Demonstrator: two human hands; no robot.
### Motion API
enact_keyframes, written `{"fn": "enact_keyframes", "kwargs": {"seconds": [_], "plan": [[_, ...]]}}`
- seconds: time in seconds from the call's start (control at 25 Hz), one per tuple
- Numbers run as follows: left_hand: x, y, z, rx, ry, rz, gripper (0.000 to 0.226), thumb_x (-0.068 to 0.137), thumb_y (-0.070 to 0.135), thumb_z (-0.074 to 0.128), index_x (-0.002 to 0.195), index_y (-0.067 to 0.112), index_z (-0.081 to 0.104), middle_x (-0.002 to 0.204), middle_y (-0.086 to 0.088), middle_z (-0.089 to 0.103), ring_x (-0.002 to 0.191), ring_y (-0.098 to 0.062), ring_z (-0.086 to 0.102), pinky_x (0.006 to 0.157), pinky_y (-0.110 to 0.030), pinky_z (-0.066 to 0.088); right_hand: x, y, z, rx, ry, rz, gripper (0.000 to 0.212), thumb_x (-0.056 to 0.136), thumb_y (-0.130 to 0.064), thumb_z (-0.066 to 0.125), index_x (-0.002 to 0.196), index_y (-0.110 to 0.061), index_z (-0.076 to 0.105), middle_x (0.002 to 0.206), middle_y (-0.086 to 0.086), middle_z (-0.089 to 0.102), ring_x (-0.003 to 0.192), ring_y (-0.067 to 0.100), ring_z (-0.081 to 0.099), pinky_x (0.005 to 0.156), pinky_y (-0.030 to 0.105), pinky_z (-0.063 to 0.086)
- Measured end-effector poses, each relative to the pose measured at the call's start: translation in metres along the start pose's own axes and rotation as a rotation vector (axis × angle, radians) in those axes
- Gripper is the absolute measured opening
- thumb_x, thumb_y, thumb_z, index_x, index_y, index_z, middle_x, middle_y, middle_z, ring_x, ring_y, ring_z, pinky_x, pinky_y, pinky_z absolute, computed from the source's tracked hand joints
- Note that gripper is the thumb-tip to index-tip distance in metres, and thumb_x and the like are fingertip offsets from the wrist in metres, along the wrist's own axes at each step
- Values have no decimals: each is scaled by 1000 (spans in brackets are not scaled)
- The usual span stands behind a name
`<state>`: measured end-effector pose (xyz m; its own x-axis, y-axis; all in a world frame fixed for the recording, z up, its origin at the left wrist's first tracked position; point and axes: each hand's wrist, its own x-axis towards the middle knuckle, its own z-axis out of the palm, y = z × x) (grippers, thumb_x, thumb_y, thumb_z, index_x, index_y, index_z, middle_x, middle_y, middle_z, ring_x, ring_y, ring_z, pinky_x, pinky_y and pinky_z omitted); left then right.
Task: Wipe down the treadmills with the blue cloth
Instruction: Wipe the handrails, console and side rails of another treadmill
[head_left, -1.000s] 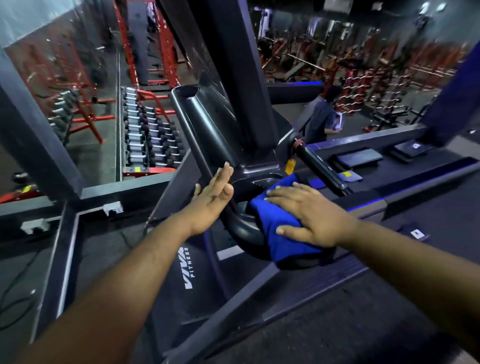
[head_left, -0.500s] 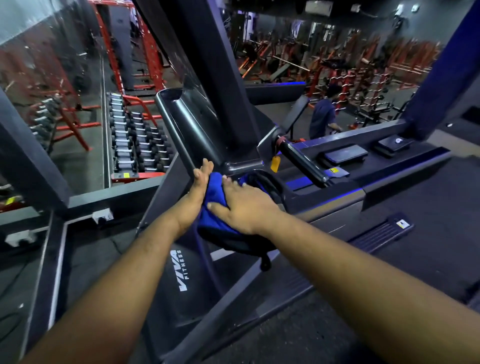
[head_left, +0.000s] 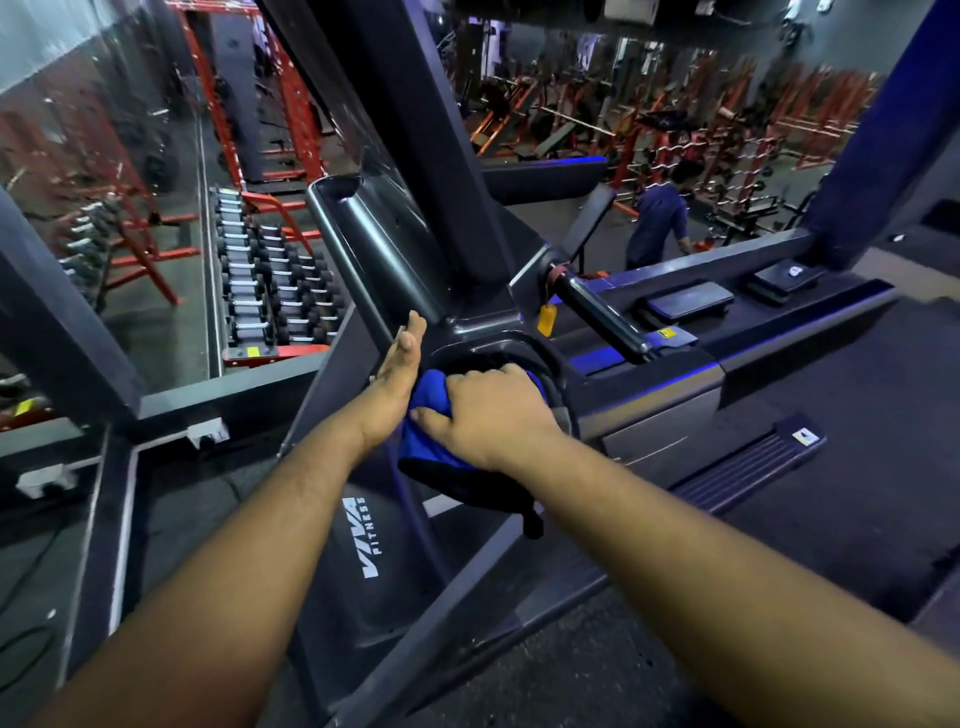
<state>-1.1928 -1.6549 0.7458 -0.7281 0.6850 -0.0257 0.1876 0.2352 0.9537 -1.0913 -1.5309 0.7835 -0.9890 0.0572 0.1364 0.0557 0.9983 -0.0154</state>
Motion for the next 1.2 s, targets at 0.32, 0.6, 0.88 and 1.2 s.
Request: {"fn": "enact_keyframes", "kwargs": {"seconds": [0.32,0.6,0.88,1.2], "plan": [[-7,13,10,409,109,1,123,49,103,-5,155,41,-9,165,14,-9,146,3,-15,120,-51,-14,-31,97,5,67,17,-34,85,81,-78,27,149,-29,39,156,-2,38,147,17,28,120,42,16],[-16,11,28,689,175,103,117,60,98,-10,156,32,-14,163,13,-18,143,2,-23,116,-64,-12,-76,64,37,-10,280,-125,74,86,-70,44,147,-29,42,154,-1,43,144,20,35,117,46,25],[-29,32,64,943,149,247,108,69,92,-8,156,29,-15,161,13,-25,147,-5,-26,115,-66,-15,-50,99,24,67,268,281,79,84,-69,27,145,-23,46,148,3,49,138,20,43,117,46,21],[-4,70,120,1183,88,222,111,69,94,-9,155,24,-19,163,5,-26,148,-10,-26,112,-70,-14,-79,210,28,92,242,134,78,86,-68,30,150,-24,40,157,-1,37,147,18,29,121,43,12]]}}
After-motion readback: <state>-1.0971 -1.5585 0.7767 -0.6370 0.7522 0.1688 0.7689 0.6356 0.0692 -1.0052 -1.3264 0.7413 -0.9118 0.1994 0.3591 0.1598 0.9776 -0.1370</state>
